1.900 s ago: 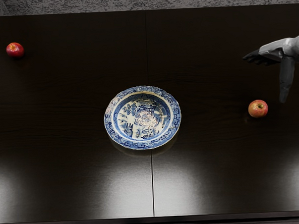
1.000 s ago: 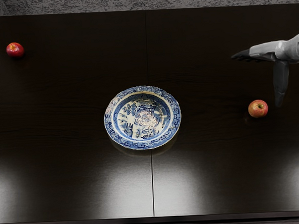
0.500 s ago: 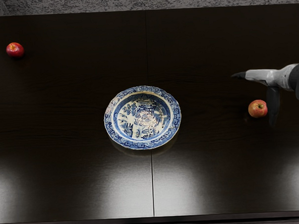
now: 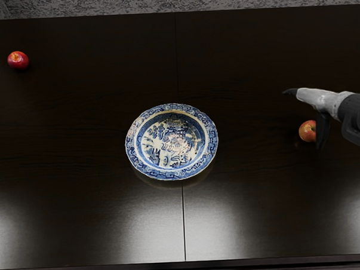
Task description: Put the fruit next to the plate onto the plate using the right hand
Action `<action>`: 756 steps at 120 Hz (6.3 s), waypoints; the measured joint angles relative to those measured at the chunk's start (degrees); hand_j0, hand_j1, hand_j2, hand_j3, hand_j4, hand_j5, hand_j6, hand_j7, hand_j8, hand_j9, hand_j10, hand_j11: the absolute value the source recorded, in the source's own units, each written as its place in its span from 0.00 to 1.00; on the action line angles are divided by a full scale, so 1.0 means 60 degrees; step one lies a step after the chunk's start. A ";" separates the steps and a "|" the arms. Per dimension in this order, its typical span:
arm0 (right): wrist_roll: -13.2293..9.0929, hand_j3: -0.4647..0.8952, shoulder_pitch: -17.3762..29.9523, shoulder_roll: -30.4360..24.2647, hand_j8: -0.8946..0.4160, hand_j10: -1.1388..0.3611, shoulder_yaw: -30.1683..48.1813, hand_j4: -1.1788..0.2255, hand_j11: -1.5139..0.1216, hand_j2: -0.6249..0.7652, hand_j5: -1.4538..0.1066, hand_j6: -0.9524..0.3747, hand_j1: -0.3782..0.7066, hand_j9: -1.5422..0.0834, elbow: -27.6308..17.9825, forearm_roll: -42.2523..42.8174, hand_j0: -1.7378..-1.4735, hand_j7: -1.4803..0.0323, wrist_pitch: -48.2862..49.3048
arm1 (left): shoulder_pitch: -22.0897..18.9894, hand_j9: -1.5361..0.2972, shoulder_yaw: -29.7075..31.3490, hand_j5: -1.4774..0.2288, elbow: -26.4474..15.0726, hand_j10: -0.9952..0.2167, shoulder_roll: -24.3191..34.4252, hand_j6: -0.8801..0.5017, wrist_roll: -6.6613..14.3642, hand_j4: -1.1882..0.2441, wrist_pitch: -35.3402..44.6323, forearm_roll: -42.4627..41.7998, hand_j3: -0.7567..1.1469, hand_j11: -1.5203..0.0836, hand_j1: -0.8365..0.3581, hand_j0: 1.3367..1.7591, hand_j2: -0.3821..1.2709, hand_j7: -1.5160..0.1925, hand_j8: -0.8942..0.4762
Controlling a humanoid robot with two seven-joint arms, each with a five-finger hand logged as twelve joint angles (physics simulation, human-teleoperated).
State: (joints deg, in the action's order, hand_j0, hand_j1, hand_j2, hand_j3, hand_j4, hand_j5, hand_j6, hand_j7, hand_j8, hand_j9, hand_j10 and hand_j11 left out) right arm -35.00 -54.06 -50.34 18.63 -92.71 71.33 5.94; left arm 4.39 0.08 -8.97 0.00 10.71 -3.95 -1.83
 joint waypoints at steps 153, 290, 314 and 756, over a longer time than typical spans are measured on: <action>0.0000 0.34 0.1126 0.1083 0.48 0.58 -0.0001 0.65 0.72 0.42 0.72 0.52 0.31 0.74 0.1512 0.0833 0.30 0.76 -0.1278 | 0.0000 0.83 0.0000 0.86 0.0000 0.81 0.0000 0.63 0.0001 0.82 0.0000 -0.0001 0.40 0.94 0.98 0.76 0.23 0.88 0.65; 0.0000 0.34 0.1558 0.1081 0.35 0.44 -0.0014 0.50 0.54 0.40 0.53 0.38 0.54 0.56 0.1610 0.1058 0.31 0.57 -0.1951 | 0.0000 0.83 -0.0001 0.86 0.0000 0.81 0.0000 0.63 0.0000 0.82 0.0002 0.0000 0.40 0.94 0.98 0.76 0.23 0.88 0.65; 0.0002 0.34 0.1572 0.1065 0.37 0.38 -0.0008 0.43 0.47 0.46 0.45 0.41 0.56 0.49 0.1606 0.1054 0.32 0.49 -0.1956 | 0.0000 0.83 -0.0002 0.86 0.0000 0.81 0.0000 0.63 0.0000 0.82 0.0002 0.0001 0.40 0.94 0.98 0.76 0.23 0.88 0.65; 0.0000 0.34 -0.0679 0.3855 0.68 0.75 0.2474 0.83 0.92 0.45 0.92 0.71 0.03 0.94 0.2042 -0.4244 0.30 0.97 0.2863 | 0.0000 0.83 0.0002 0.86 0.0009 0.81 0.0000 0.63 0.0002 0.82 0.0005 -0.0001 0.40 0.94 0.98 0.76 0.23 0.88 0.65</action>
State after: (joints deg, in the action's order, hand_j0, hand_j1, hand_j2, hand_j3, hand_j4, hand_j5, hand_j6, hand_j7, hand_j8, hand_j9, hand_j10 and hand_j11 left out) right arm -35.00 -58.13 -27.21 33.47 -80.46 45.86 23.12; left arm 4.39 0.08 -8.91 0.00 10.72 -3.92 -1.84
